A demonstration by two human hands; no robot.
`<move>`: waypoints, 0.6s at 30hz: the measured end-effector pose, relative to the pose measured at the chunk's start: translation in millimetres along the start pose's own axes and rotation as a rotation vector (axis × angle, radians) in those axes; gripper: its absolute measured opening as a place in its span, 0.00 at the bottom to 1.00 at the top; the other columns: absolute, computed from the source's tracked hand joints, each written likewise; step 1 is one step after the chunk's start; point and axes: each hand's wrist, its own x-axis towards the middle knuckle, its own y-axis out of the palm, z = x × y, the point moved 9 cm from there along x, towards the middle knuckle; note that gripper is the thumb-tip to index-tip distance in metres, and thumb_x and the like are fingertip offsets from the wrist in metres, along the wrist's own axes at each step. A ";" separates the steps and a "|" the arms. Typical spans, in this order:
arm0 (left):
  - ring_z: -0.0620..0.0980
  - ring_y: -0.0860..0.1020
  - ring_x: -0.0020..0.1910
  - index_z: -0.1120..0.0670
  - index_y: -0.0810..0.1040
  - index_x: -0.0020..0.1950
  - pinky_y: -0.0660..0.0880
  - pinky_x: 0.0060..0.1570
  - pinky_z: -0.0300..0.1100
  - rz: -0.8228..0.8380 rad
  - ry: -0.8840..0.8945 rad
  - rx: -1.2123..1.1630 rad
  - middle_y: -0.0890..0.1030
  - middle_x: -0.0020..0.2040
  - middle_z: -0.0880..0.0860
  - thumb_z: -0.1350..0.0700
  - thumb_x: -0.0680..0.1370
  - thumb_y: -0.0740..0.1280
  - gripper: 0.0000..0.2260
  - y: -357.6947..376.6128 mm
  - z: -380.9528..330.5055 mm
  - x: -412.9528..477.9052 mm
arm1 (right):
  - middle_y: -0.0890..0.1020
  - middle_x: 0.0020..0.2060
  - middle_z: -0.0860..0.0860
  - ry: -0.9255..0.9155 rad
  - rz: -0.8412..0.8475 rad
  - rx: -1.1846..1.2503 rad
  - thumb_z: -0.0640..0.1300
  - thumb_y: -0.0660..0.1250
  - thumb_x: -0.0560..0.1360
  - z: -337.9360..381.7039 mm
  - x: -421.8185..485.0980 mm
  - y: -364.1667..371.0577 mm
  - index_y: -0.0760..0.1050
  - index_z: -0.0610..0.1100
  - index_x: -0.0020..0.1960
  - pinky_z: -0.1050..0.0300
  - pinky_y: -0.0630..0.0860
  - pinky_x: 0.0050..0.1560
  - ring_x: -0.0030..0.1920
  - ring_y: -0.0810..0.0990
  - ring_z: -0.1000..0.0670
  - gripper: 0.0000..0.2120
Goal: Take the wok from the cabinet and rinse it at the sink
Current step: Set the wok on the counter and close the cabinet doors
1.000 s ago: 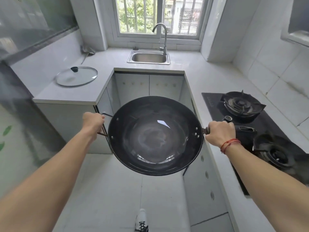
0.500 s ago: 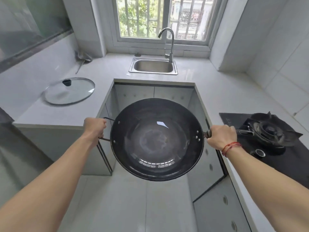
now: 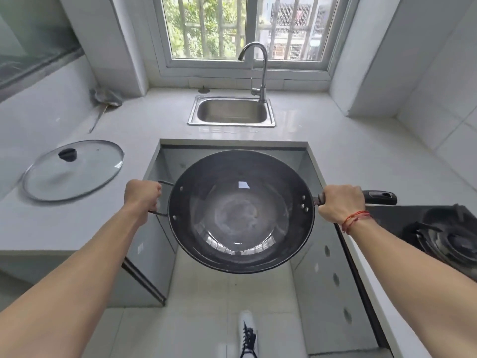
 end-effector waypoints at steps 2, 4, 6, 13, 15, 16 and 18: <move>0.48 0.60 0.23 0.59 0.73 0.44 0.55 0.21 0.32 0.003 0.003 0.010 0.67 0.33 0.54 0.67 0.76 0.61 0.05 20.4 -12.3 31.3 | 0.79 0.36 0.49 0.003 0.008 0.009 0.51 0.64 0.72 1.0 38.3 5.5 0.78 0.49 0.43 0.53 0.69 0.52 0.42 0.75 0.44 0.07; 0.49 0.60 0.25 0.59 0.74 0.42 0.56 0.21 0.32 0.012 -0.004 0.020 0.68 0.33 0.55 0.66 0.76 0.61 0.05 42.4 -27.4 62.1 | 0.80 0.38 0.49 0.004 0.014 0.021 0.51 0.64 0.73 0.9 78.1 10.5 0.78 0.49 0.44 0.53 0.69 0.52 0.44 0.77 0.44 0.08; 0.48 0.61 0.24 0.58 0.74 0.41 0.56 0.21 0.32 0.015 -0.010 0.019 0.68 0.32 0.54 0.66 0.76 0.62 0.06 61.2 -42.8 90.3 | 0.82 0.40 0.49 0.002 0.021 0.031 0.51 0.64 0.72 1.3 116.4 13.4 0.79 0.49 0.45 0.53 0.69 0.53 0.47 0.79 0.44 0.07; 0.44 0.61 0.19 0.58 0.74 0.37 0.56 0.21 0.32 0.005 -0.029 -0.012 0.70 0.31 0.54 0.67 0.76 0.63 0.09 108.4 -83.3 175.6 | 0.83 0.42 0.49 -0.016 0.046 0.025 0.49 0.64 0.71 13.6 228.7 15.9 0.79 0.50 0.46 0.52 0.69 0.54 0.48 0.80 0.44 0.07; 0.42 0.61 0.16 0.58 0.73 0.37 0.56 0.20 0.31 0.002 -0.034 -0.029 0.69 0.31 0.54 0.67 0.76 0.63 0.09 116.9 -91.3 197.2 | 0.83 0.41 0.48 -0.023 0.055 0.021 0.49 0.64 0.71 21.0 255.8 16.7 0.80 0.49 0.46 0.52 0.70 0.54 0.48 0.80 0.43 0.08; 0.41 0.60 0.15 0.58 0.73 0.37 0.56 0.20 0.30 0.000 -0.035 -0.033 0.69 0.31 0.54 0.67 0.76 0.63 0.09 120.4 -95.1 208.3 | 0.83 0.41 0.48 -0.027 0.057 0.025 0.49 0.65 0.71 24.8 269.0 17.1 0.80 0.49 0.46 0.53 0.70 0.54 0.48 0.80 0.43 0.08; 0.41 0.61 0.15 0.58 0.73 0.38 0.56 0.20 0.30 -0.003 -0.040 -0.029 0.70 0.31 0.54 0.67 0.76 0.63 0.08 127.0 -102.4 231.2 | 0.83 0.41 0.48 -0.032 0.067 0.033 0.49 0.65 0.71 33.7 293.8 18.9 0.80 0.49 0.45 0.52 0.69 0.53 0.48 0.80 0.44 0.07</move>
